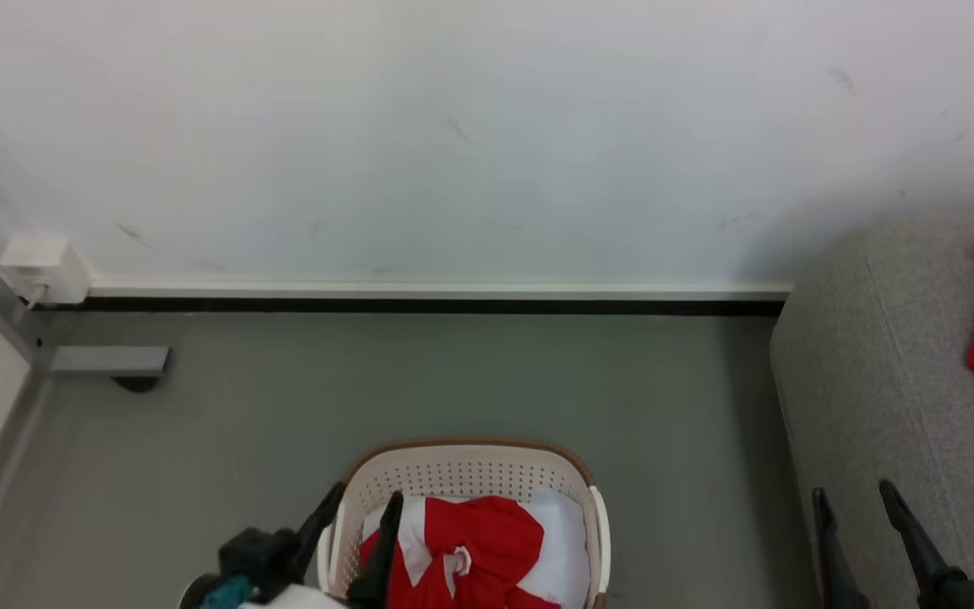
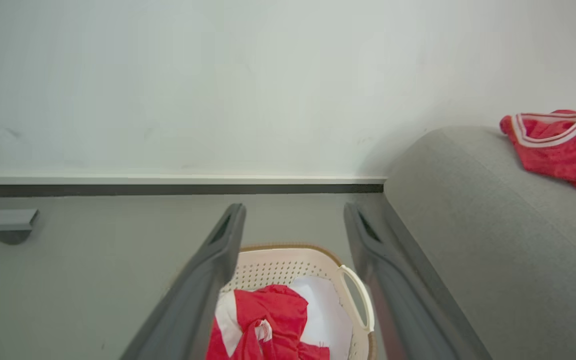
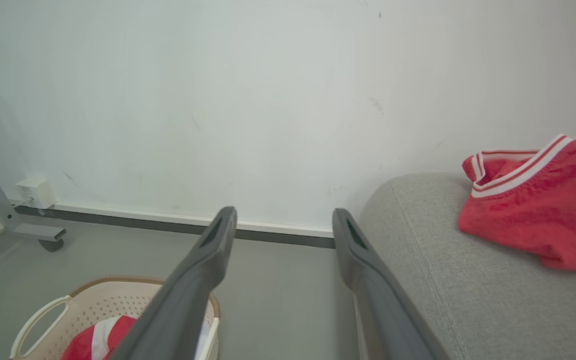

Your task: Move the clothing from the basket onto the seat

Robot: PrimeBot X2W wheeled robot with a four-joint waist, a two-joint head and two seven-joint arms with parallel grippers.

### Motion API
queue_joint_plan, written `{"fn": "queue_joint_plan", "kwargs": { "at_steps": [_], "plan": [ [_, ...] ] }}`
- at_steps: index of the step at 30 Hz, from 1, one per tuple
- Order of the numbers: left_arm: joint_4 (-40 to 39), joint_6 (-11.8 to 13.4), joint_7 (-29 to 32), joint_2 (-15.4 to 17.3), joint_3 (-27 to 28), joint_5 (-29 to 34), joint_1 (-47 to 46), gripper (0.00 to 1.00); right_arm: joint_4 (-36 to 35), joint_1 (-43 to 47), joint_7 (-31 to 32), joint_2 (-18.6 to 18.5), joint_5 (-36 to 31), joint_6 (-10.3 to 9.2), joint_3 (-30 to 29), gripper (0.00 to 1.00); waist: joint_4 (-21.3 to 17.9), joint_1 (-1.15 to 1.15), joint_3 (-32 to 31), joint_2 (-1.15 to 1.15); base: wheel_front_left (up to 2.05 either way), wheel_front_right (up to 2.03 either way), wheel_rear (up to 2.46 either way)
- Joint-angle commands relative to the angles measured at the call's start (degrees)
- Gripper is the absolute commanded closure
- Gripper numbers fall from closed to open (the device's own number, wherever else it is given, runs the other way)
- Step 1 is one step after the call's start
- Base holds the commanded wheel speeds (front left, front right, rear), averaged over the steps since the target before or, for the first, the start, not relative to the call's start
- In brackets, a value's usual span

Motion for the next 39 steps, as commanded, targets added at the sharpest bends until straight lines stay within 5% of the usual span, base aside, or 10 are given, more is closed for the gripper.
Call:
{"fn": "queue_joint_plan", "kwargs": {
  "at_steps": [1,16,30,39],
  "plan": [
    [2.0,0.1,0.5,0.0,-0.7,0.9,-3.0,0.0,-0.5,-1.6,0.0,0.0,0.4,-0.14,0.4,0.0,-1.4,0.0,3.1,0.0,0.0,0.0,0.0],
    [25.7,5.4,16.6,-1.6,-4.4,2.4,-27.9,0.0,-3.8,-15.2,0.0,0.0,5.4,-0.14,6.8,0.0,-12.8,0.0,24.3,0.0,0.0,0.0,0.0],
    [39.6,16.2,21.9,5.9,-2.1,5.2,-41.5,0.0,-7.9,-21.8,0.0,0.0,12.7,-0.15,12.2,0.0,-21.8,0.0,39.5,0.0,0.0,0.0,0.0],
    [43.4,19.5,23.3,9.3,-2.7,6.0,-46.5,0.0,-9.6,-22.9,0.0,0.0,15.2,-0.14,14.5,0.0,-23.5,0.0,43.8,0.0,0.0,0.0,0.0]
  ]
}}
